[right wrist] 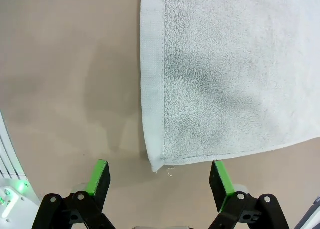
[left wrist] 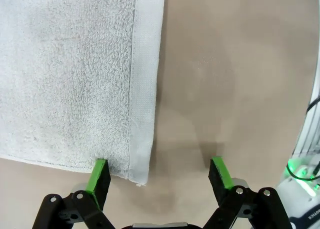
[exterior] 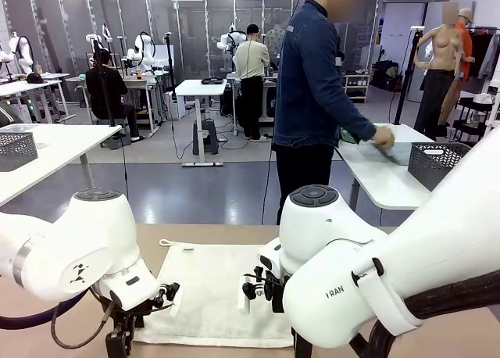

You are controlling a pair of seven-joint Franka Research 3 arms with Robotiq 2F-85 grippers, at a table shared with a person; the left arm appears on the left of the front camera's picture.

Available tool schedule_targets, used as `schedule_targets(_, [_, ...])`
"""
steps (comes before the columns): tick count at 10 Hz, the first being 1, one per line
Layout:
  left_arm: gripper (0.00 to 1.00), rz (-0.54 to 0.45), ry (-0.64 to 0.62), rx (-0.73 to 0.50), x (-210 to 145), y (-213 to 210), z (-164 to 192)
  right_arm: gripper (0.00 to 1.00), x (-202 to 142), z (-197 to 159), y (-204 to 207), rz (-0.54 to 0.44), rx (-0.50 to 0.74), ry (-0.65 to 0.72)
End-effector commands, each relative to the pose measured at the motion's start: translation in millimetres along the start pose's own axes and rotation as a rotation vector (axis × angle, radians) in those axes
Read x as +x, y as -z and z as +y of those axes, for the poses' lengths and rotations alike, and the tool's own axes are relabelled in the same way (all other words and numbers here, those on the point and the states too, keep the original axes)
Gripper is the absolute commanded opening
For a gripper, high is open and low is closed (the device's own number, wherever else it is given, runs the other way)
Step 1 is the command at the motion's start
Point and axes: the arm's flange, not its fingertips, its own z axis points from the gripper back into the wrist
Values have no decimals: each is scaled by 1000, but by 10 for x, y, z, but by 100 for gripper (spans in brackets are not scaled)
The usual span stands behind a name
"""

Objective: Fold the towels and place them in the basket.
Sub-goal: When a person lays out a Towel with hook on the table, fold it in half twice.

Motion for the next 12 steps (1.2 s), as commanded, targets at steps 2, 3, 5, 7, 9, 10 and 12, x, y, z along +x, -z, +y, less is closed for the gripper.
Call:
schedule_targets(2, [100, -23, 18, 10, -47, 59, -95, 100, 28, -66, 87, -6, -5, -27])
schedule_targets(3, [100, -24, 20, 8, -36, 62, -96, 100, 38, -66, 120, 0, 0, -27])
schedule_targets(5, [100, -24, 20, 3, -17, 70, -104, 100, 23, -65, 155, 0, 1, -24])
schedule_targets(7, [78, -32, 25, 1, -1, 72, -101, 100, 14, -71, 155, 0, -4, -17])
schedule_targets(9, [18, -27, 25, 1, 12, 67, -102, 64, 20, -73, 151, 3, -10, -18])
schedule_targets(10, [0, -24, 23, 0, 19, 62, -103, 34, 19, -79, 151, 0, -9, -13])
schedule_targets(12, [0, -24, 25, 2, 35, 12, -117, 0, 15, -92, 138, -3, -10, -8])
